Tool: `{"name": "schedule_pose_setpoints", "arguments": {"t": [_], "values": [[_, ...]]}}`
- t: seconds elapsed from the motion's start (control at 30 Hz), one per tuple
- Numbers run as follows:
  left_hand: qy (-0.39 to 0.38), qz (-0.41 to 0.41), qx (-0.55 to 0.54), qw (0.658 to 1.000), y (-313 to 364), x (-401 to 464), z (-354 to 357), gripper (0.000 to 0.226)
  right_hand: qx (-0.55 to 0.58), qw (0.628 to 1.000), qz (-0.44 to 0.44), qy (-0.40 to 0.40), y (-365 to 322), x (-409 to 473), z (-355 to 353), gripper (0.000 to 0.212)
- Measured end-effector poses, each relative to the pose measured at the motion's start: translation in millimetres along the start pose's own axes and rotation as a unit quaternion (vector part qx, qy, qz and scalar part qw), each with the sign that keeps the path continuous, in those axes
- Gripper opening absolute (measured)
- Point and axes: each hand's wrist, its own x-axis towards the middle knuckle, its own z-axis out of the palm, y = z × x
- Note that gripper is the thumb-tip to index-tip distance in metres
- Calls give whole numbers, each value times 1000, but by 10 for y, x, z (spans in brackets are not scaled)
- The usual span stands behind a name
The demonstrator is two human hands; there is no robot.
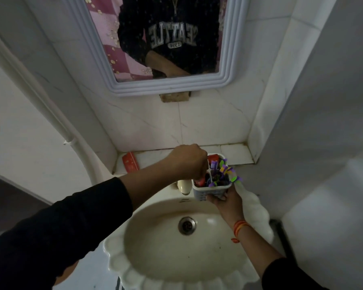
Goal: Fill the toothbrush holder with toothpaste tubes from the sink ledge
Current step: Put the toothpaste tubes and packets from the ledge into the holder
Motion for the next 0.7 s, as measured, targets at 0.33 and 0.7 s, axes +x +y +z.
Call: {"name": "schedule_pose_setpoints", "arguments": {"t": [0.33,0.7], "values": [[125,-125,-325,929,-845,100,69,18,-35,999,-9,3,5,5,14,75],[26,-417,-215,883,-1905,201,1510,50,-35,999,-13,2,152,129,17,76]]}}
